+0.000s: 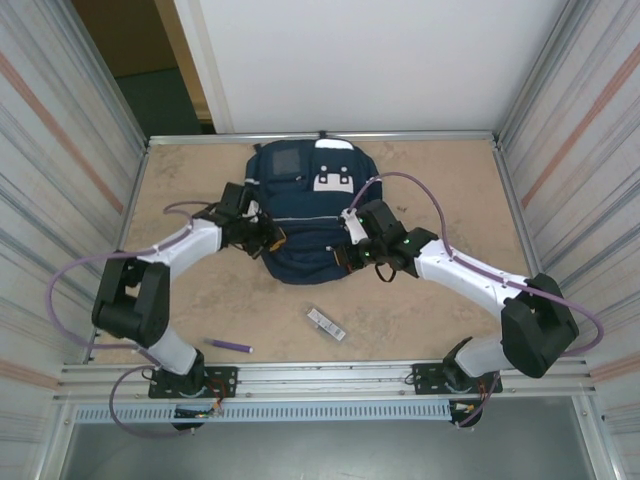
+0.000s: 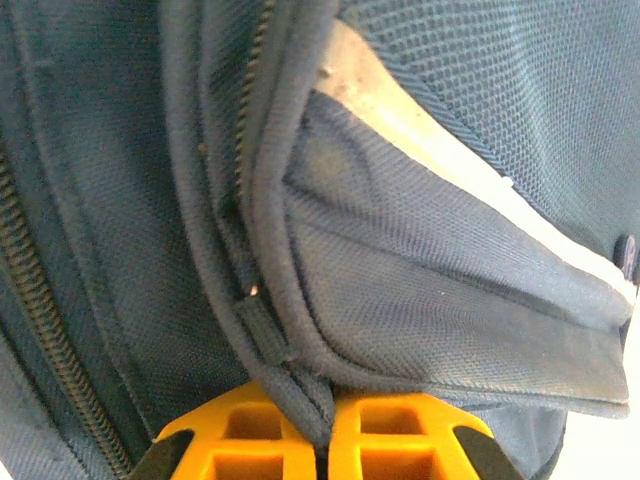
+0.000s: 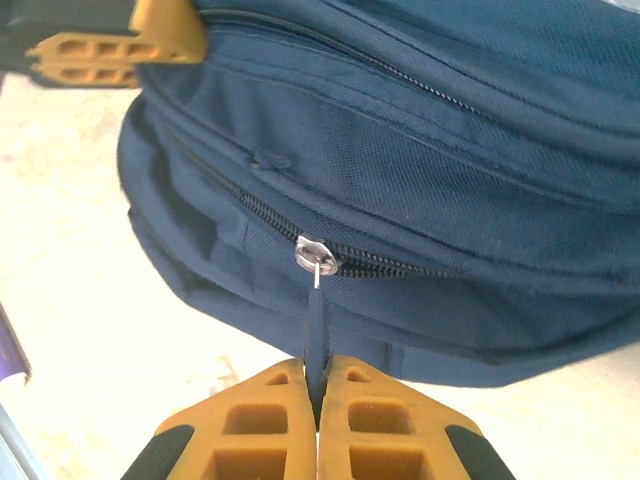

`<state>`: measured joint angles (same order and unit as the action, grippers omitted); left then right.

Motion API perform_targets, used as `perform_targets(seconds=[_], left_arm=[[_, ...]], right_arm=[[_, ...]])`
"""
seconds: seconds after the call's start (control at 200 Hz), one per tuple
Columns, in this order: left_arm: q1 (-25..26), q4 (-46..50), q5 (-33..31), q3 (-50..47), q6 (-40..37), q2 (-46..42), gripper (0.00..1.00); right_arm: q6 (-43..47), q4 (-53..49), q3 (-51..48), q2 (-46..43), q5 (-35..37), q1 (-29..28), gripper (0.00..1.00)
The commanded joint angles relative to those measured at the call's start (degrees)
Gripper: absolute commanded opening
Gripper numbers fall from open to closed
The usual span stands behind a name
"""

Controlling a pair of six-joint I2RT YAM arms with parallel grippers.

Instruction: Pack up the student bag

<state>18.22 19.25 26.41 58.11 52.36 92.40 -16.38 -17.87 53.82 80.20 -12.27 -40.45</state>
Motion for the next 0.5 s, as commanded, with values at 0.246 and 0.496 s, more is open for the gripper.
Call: perform_targets(seconds=[0.246,0.496], left_arm=[[-8.8,3.5,-9.1,-4.0,-1.4,-9.8,0.34],[1.6,1.6,-10.3,-12.7,8.2,-19.5,0.45]], right_arm=[[-3.5,-0.2,6.8,7.5,-2.4,-6.0,0.0],[-4.2,2.4,8.7,10.6,-6.1,-7.0,0.0]])
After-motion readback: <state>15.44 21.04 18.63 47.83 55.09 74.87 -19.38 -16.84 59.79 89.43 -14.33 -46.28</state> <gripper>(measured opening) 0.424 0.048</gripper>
